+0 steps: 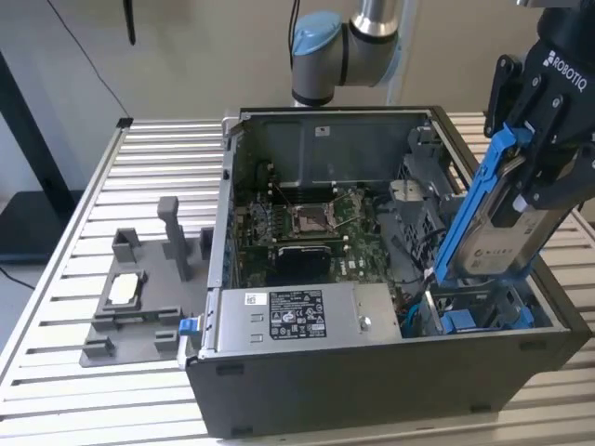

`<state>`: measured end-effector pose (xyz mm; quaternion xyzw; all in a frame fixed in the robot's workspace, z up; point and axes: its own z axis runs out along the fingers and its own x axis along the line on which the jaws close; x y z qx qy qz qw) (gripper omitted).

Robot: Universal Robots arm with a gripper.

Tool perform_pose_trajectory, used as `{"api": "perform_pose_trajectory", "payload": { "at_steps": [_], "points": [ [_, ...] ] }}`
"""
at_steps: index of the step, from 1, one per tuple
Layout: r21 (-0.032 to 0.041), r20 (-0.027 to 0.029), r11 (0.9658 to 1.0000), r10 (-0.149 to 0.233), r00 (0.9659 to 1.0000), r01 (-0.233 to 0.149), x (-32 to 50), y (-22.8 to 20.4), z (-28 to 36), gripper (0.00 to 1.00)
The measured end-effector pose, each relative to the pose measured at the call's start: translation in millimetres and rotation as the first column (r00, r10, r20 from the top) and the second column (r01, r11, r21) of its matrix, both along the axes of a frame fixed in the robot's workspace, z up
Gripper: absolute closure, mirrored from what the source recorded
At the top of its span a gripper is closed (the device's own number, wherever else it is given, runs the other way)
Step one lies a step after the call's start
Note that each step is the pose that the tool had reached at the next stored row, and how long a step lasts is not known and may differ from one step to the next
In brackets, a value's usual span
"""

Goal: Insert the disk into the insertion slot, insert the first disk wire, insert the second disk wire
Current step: 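Insert the disk into the insertion slot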

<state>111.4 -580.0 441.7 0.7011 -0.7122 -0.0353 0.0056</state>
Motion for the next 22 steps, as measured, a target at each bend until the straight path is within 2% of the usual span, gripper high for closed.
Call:
{"api": "perform_pose_trajectory", "payload": {
  "at_steps": [4, 11, 19, 22],
  "points": [
    [-0.0003, 0.0000, 1.0000, 0.002, 1.0000, -0.002, 1.3, -0.6, -7.3, 0.67],
    [-0.0008, 0.0000, 0.9999, 0.011, 0.9999, -0.011, 10.7, -2.7, -20.0, 0.67],
    [0.0000, 0.0002, 0.9999, 0.012, 0.9999, -0.012, 7.7, -2.9, -34.3, 0.67],
    [-0.0011, 0.0019, 0.9999, 0.017, 0.9999, -0.017, 7.7, -2.9, -38.6, 0.67]
  ]
}}
